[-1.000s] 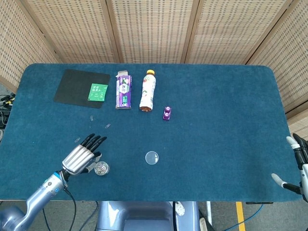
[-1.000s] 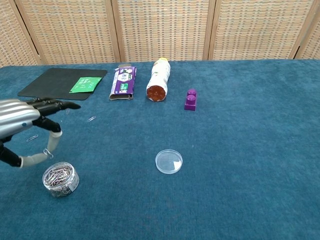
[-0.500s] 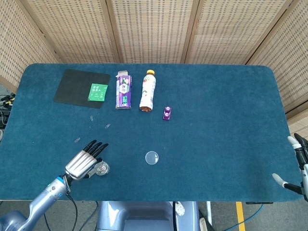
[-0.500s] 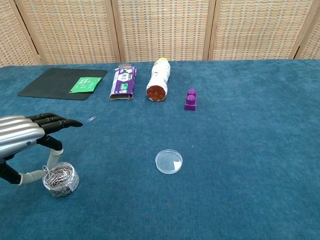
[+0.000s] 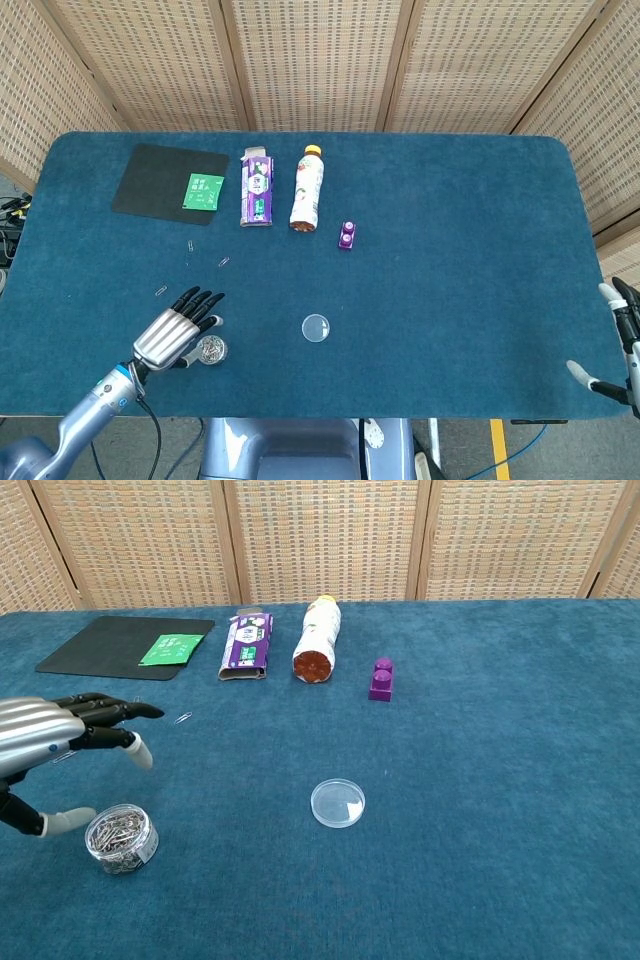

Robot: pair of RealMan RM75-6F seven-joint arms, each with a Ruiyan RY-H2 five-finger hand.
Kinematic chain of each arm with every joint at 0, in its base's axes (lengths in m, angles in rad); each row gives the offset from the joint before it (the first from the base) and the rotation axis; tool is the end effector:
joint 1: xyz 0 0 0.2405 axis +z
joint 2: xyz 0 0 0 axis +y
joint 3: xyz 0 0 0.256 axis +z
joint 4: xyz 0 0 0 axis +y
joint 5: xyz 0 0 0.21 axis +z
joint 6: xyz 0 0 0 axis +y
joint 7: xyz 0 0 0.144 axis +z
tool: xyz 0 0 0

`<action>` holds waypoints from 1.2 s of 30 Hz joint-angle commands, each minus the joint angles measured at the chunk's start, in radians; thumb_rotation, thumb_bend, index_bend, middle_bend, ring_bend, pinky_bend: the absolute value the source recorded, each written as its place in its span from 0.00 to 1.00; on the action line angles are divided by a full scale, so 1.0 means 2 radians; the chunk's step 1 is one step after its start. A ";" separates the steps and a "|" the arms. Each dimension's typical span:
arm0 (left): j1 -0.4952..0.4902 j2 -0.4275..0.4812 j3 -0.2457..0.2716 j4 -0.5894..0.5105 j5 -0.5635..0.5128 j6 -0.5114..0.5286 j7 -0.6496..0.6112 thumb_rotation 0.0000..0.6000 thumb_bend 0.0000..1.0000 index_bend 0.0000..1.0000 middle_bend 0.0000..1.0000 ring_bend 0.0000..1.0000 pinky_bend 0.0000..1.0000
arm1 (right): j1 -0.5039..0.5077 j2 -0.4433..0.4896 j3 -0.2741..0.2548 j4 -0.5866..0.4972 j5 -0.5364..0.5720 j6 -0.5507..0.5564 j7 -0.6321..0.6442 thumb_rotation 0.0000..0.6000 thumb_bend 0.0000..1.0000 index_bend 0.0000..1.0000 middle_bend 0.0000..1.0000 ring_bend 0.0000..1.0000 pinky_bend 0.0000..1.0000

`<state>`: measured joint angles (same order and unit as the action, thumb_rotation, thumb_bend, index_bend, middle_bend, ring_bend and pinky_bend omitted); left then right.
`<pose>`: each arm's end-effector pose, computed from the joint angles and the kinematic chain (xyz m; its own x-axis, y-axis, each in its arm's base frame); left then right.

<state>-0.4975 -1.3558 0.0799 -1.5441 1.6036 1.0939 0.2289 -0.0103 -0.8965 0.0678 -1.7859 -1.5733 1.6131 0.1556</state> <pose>-0.2257 0.2425 0.0169 0.6226 0.2382 0.7454 0.7140 -0.5627 -0.4166 -0.2853 -0.1541 0.2254 0.2964 0.1013 0.9497 -0.9536 -0.0237 0.3002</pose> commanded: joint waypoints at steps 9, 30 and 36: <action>0.010 0.029 -0.039 0.032 -0.086 -0.008 -0.040 1.00 0.93 0.27 0.00 0.00 0.00 | 0.000 0.000 -0.001 -0.001 -0.003 0.001 0.000 1.00 0.00 0.02 0.00 0.00 0.00; -0.011 -0.049 -0.071 0.224 -0.181 -0.130 -0.151 1.00 1.00 0.30 0.00 0.00 0.00 | 0.002 -0.002 -0.001 -0.003 0.000 -0.004 -0.009 1.00 0.00 0.02 0.00 0.00 0.00; -0.012 -0.050 -0.070 0.219 -0.170 -0.127 -0.155 1.00 1.00 0.30 0.00 0.00 0.00 | 0.002 -0.001 -0.001 -0.003 0.001 -0.004 -0.005 1.00 0.00 0.02 0.00 0.00 0.00</action>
<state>-0.5217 -1.4560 -0.0598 -1.1049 1.2638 0.8419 -0.0817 -0.0069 -0.8989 0.0665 -1.7926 -1.5720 1.6056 0.1448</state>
